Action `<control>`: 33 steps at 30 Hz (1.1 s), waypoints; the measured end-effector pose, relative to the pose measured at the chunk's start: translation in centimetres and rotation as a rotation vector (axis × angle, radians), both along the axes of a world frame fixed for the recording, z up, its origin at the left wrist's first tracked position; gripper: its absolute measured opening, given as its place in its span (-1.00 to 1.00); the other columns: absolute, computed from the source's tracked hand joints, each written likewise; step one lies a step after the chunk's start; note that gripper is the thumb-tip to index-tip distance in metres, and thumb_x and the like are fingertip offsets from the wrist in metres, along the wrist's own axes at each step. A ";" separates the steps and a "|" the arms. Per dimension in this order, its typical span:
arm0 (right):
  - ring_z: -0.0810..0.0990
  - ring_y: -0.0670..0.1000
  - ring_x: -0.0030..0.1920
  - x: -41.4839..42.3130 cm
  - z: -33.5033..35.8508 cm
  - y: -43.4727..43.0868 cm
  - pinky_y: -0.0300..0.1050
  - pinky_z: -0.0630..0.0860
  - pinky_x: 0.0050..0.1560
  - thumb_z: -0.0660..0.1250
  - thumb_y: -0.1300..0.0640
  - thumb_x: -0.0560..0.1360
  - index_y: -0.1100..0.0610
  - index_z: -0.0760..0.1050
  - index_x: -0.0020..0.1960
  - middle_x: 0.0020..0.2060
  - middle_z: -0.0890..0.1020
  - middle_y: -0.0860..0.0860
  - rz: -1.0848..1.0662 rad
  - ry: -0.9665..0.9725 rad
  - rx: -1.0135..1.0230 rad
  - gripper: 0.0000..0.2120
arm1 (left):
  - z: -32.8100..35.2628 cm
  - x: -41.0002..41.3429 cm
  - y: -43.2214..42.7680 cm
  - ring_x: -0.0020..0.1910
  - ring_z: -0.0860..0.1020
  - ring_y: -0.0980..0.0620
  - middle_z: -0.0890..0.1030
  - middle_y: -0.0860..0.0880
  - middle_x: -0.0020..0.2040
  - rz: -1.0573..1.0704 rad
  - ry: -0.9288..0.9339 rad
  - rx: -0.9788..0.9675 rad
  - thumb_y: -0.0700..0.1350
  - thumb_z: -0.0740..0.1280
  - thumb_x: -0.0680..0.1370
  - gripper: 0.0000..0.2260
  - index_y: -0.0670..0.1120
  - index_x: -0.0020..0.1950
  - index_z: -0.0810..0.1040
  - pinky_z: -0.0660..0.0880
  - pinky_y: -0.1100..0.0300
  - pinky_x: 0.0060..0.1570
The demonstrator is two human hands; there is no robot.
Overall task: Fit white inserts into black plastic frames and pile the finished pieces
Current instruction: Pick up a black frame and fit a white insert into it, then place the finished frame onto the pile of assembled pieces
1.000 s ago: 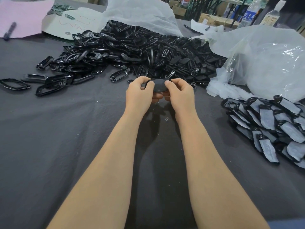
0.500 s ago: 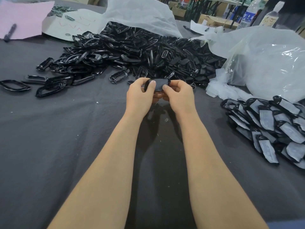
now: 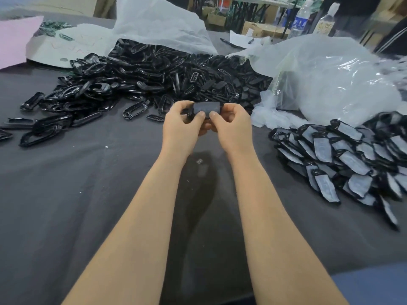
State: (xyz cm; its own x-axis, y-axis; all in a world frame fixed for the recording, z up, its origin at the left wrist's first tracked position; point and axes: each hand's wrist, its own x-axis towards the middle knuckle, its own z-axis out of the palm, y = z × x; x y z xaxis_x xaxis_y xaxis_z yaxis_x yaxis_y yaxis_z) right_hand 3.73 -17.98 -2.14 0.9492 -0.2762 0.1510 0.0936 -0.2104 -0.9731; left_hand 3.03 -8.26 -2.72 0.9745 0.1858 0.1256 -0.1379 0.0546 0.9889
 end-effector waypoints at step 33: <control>0.46 0.11 0.17 -1.8 1.6 -2.8 0.03 0.36 0.19 0.26 0.15 0.52 0.07 0.54 0.17 0.09 0.58 0.06 -0.317 -0.084 -0.565 -0.77 | 1.7 1.3 -5.3 0.04 0.44 0.10 0.49 -0.11 0.23 0.235 -0.015 0.254 -0.16 0.25 0.60 -0.81 -0.14 0.19 0.50 0.29 0.40 0.03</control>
State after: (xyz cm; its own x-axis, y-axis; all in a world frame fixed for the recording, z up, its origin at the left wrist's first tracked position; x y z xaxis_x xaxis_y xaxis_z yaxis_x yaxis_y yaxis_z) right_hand 1.97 -20.80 -0.56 0.8134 -0.3974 0.4248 0.0134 -0.7174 -0.6966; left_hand 4.29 -13.58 -1.06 0.9067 0.3656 0.2102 -0.1318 -0.2277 0.9648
